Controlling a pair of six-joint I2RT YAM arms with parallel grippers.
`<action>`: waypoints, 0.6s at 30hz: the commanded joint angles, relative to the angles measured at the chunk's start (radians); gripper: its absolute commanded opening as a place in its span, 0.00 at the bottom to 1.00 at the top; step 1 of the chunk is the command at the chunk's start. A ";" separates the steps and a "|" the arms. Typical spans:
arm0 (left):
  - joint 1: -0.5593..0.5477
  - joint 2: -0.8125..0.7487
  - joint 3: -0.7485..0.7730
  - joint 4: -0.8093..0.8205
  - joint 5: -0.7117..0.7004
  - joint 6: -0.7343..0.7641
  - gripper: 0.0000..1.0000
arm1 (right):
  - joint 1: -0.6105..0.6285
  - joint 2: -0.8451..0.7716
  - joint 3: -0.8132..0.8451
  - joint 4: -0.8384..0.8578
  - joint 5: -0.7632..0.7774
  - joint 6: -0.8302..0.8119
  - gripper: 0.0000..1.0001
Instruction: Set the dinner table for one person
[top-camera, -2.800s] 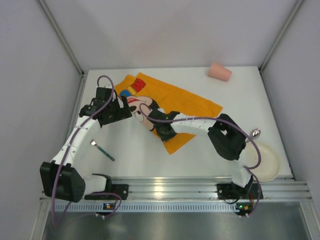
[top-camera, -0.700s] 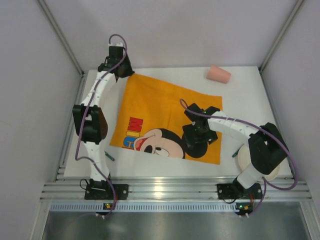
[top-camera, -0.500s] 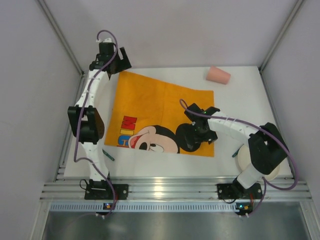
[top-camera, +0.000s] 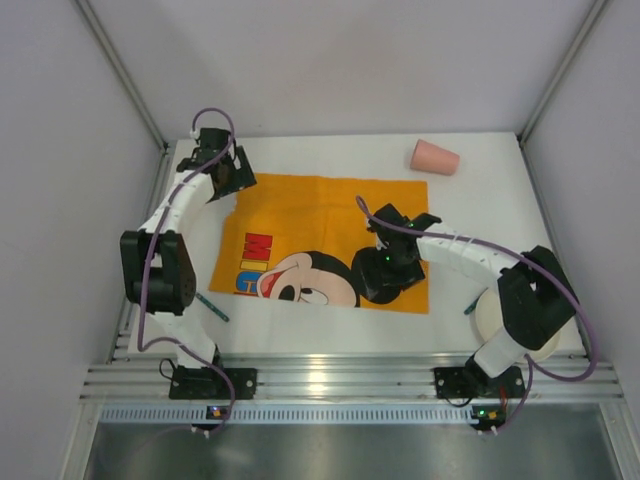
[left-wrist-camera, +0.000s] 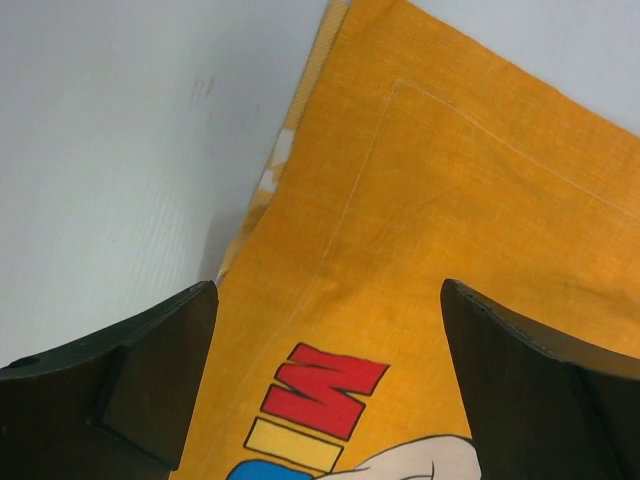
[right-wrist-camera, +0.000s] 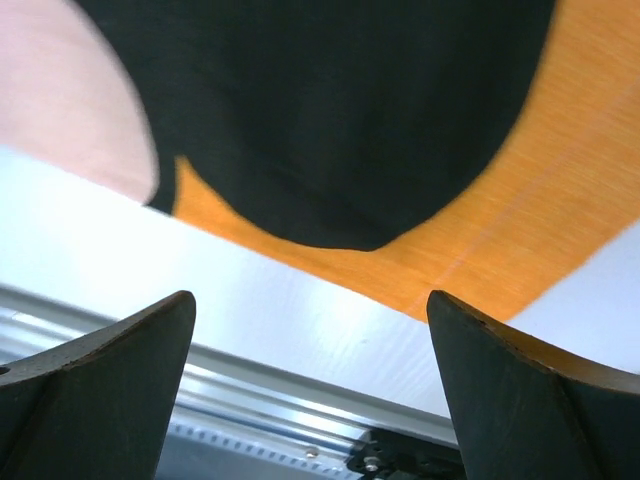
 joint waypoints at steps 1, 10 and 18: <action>0.002 -0.153 -0.066 0.030 -0.060 -0.009 0.98 | -0.007 -0.051 0.091 0.131 -0.217 -0.035 1.00; -0.015 -0.325 -0.286 0.033 -0.020 -0.068 0.99 | 0.044 0.223 0.284 0.347 -0.438 -0.016 0.90; -0.015 -0.403 -0.329 0.004 -0.030 -0.059 0.99 | 0.053 0.365 0.136 0.429 -0.409 0.013 0.11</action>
